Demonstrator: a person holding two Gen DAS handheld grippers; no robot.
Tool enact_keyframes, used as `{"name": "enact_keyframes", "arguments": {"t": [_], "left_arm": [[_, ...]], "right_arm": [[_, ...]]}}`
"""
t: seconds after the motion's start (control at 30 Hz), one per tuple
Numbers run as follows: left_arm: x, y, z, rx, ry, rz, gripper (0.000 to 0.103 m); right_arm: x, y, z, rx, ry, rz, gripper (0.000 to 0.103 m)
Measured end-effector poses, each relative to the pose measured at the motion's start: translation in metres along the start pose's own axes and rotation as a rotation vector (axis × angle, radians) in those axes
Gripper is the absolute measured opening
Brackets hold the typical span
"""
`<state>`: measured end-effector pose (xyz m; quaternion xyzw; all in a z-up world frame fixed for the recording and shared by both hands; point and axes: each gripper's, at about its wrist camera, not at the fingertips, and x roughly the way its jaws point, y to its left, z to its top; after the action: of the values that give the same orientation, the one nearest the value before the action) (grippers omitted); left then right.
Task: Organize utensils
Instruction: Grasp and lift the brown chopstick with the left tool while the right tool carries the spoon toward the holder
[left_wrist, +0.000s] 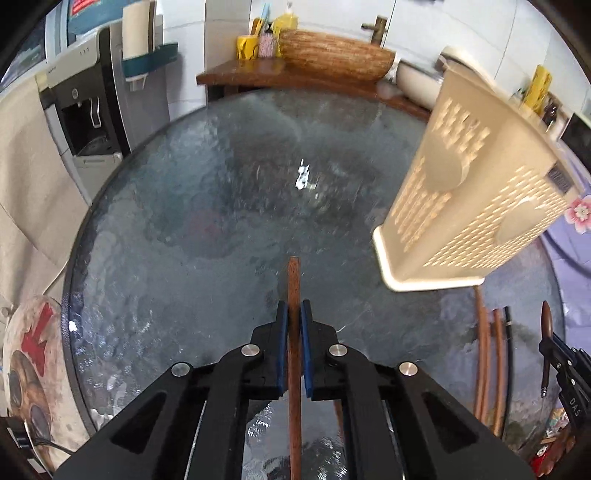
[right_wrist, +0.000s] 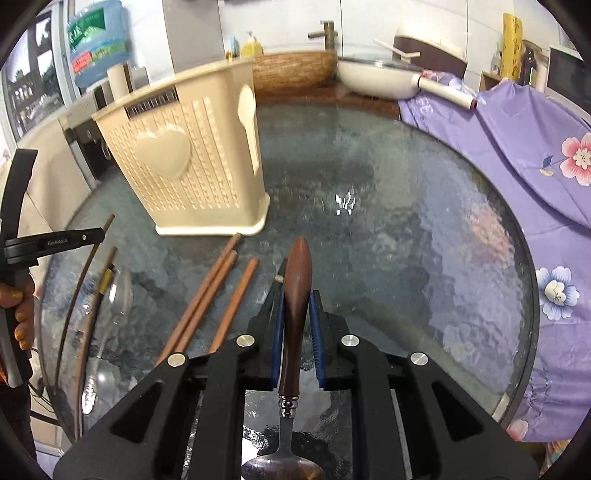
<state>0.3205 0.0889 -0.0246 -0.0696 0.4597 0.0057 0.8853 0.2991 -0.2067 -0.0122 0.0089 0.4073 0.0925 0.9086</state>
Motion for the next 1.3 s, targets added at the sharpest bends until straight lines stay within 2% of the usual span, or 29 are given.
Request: {"name": "enact_keyframes", "arguments": {"t": [0.37,0.57,0.97,1.3], "left_arm": [[-0.088,-0.016,-0.005,0.066,-0.199,-0.137,0.007],[-0.139,-0.019,-0.012,0.102,-0.315,-0.181,0.007],[-0.167,-0.014,-0.013,0.110,-0.378,-0.204,0.007],[-0.201,-0.020,0.002,0.120,-0.444,-0.217,0.007]], "right_arm": [[-0.061,-0.014,0.017,0.040,-0.132,0.163,0.014],[-0.087,-0.013,0.016,0.021,-0.185,0.183,0.014],[-0.107,-0.003,0.021,0.002,-0.237,0.183,0.014],[-0.118,0.008,0.050,-0.023,-0.247,0.232,0.014]]}}
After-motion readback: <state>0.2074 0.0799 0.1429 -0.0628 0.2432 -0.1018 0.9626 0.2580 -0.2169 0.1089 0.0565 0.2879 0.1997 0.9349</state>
